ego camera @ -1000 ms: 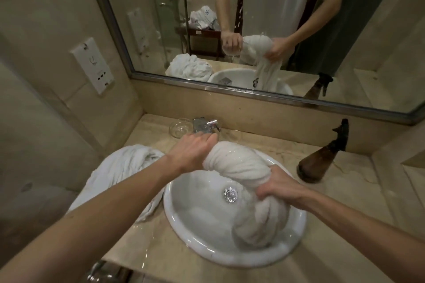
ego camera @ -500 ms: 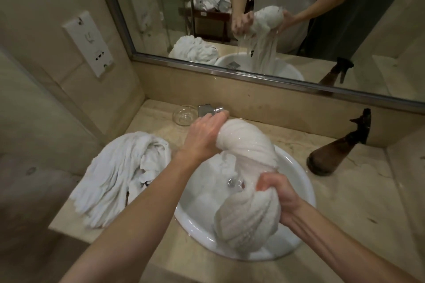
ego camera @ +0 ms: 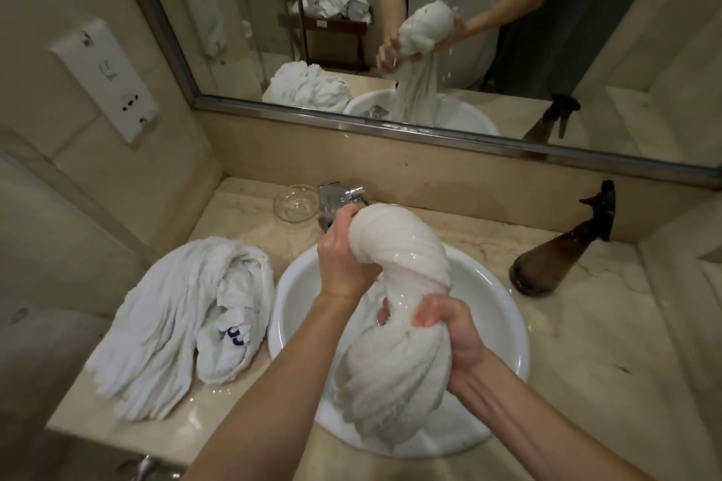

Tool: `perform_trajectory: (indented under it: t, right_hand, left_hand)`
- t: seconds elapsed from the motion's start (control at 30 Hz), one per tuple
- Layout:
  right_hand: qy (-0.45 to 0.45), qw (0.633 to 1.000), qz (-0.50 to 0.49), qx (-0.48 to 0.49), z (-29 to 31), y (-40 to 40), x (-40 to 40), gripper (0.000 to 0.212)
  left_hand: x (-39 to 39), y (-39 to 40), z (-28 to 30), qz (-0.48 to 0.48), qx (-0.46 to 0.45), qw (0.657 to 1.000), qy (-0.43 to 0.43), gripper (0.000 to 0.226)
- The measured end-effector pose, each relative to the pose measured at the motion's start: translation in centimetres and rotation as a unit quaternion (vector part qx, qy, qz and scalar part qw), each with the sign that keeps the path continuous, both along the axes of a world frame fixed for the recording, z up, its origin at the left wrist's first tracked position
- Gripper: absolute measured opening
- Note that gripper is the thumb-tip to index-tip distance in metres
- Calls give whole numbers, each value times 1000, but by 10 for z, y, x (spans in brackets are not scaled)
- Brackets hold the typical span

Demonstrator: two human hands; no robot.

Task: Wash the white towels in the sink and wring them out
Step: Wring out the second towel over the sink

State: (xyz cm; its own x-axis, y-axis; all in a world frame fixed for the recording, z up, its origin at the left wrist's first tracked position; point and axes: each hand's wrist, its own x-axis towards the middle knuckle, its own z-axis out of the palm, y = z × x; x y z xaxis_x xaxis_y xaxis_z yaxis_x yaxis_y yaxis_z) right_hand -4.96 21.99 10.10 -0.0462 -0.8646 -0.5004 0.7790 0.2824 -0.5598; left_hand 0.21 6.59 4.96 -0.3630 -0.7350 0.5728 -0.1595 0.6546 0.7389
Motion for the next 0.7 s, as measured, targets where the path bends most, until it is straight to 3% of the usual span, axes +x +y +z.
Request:
perform_trajectory:
  t: [0.13, 0.23, 0.33, 0.4, 0.47, 0.53, 0.6, 0.7]
  right_hand:
    - [72, 997, 12, -9, 11, 2, -5, 46]
    - [215, 976, 16, 1, 19, 2, -13, 45]
    - [334, 942, 36, 27, 23, 0, -26, 55]
    - [399, 914, 65, 45, 27, -3, -34, 52]
    - [464, 878, 97, 72, 30, -7, -40, 44]
    - [529, 832, 132, 105, 33, -12, -46, 35]
    - [591, 776, 176, 133, 37, -18, -48, 28]
    - [667, 682, 259, 151, 43, -24, -48, 37]
  left_hand:
    - [7, -3, 5, -30, 85, 995, -34, 52]
    - [21, -16, 16, -110, 108, 985, -80, 57]
    - [41, -34, 28, -240, 125, 948, -167, 70]
    - [55, -43, 38, -296, 147, 918, -220, 96]
    - [64, -45, 54, -325, 133, 900, -257, 119]
    - [64, -41, 77, -337, 87, 896, -274, 126]
    - [57, -36, 94, -340, -17, 876, -341, 122]
    - [39, -22, 95, -348, -141, 804, -460, 109]
